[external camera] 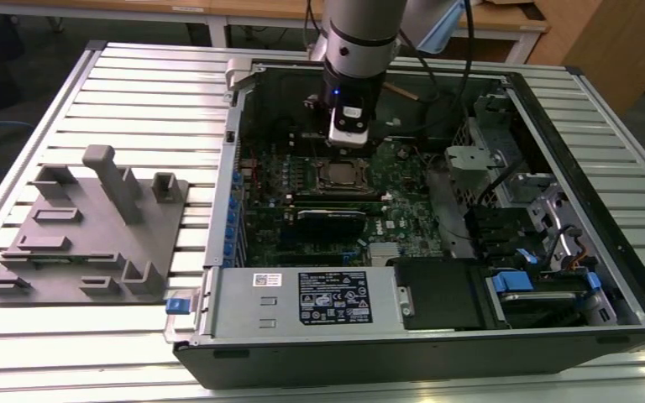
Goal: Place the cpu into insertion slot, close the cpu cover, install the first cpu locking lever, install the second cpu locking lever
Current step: 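Close the cpu cover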
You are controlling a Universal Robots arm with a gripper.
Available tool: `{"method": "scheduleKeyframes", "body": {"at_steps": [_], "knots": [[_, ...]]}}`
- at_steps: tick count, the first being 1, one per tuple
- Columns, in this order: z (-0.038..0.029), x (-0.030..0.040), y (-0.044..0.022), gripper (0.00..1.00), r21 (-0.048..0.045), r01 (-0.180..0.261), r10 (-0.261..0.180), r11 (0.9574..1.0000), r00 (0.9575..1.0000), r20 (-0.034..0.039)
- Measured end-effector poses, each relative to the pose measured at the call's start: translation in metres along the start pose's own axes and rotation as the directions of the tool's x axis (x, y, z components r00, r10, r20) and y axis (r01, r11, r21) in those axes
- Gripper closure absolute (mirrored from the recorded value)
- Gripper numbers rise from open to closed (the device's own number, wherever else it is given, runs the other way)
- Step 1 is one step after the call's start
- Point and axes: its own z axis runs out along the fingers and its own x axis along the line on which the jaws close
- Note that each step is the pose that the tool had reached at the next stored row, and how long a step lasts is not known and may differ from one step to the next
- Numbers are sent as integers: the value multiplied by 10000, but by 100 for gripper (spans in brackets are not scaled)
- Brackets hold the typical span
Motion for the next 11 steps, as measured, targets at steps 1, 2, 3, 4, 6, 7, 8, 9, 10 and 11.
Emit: {"method": "scheduleKeyframes", "body": {"at_steps": [1, 2, 3, 4, 6, 7, 8, 9, 10, 11], "knots": [[1, 0, 0, 90, 10, 158, -158, 9999, 9999, -7], [3, 0, 0, 90, 19, 321, -321, 9995, 9995, -14], [4, -1, 0, 90, 29, 479, -479, 9988, 9988, -21], [5, -1, 0, 90, 38, 638, -638, 9980, 9980, -28], [8, -1, 0, 90, 56, 963, -963, 9953, 9953, -44], [10, -1, 0, 90, 66, 1130, -1130, 9936, 9936, -52], [12, -2, 0, 90, 76, 1290, -1290, 9916, 9916, -60], [14, -2, 0, 90, 86, 1464, -1463, 9892, 9892, -68], [16, -2, 0, 90, 96, 1634, -1633, 9865, 9865, -77], [18, -2, 0, 90, 104, 1806, -1806, 9835, 9835, -86]]}}
